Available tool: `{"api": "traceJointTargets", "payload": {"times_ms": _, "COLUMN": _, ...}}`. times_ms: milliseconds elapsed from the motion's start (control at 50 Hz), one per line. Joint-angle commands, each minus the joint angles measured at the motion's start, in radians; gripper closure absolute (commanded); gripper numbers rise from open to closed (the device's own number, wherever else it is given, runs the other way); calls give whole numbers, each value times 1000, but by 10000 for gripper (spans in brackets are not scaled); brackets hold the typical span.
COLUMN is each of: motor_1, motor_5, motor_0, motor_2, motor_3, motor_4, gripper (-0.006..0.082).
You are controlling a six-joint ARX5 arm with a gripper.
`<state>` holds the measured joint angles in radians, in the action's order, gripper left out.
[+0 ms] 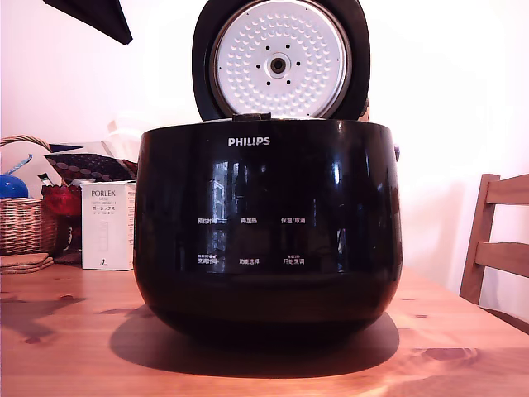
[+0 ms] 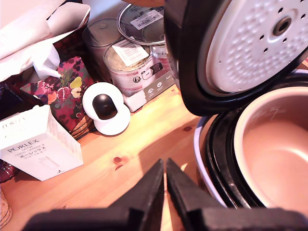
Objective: Close the rice cooker by pressing the lid down with medium force
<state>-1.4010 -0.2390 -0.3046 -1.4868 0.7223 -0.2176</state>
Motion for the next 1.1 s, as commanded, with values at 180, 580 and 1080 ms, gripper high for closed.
{"api": "traceJointTargets", "payload": {"times_ms": 180, "motor_1": 69, "motor_5": 5, "motor_0": 26, "motor_2": 25, "motor_3": -281, "motor_4": 2, "gripper": 788}}
{"api": "traceJointTargets", "payload": {"times_ms": 580, "motor_1": 100, "motor_5": 4, "motor_0": 32, "motor_2": -41, "motor_3": -411, "motor_4": -30, "gripper": 788}}
{"api": "traceJointTargets", "payload": {"times_ms": 1080, "motor_1": -19, "motor_5": -140, "motor_0": 59, "motor_2": -367, "motor_3": -167, "motor_4": -248, "gripper": 789}}
